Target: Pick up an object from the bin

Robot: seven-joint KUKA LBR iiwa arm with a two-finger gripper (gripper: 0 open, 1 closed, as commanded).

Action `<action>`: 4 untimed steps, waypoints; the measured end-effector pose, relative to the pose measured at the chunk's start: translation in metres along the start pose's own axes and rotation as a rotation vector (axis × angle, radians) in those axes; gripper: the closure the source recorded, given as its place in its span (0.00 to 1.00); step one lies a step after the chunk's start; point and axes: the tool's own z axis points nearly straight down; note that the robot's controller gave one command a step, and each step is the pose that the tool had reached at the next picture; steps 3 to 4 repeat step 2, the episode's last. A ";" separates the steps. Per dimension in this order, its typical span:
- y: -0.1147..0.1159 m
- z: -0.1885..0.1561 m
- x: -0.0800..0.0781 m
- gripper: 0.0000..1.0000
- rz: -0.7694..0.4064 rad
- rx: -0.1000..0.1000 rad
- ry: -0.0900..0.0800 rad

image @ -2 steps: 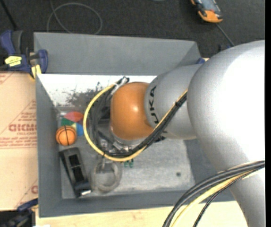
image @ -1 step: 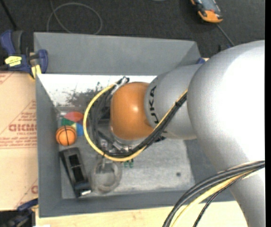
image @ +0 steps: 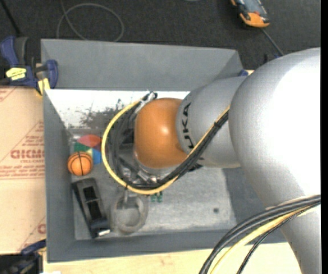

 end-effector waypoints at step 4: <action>0.000 -0.032 -0.001 1.00 0.001 -0.001 -0.003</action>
Offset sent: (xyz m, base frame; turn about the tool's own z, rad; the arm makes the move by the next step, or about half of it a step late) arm 0.0001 -0.0001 0.0502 0.0000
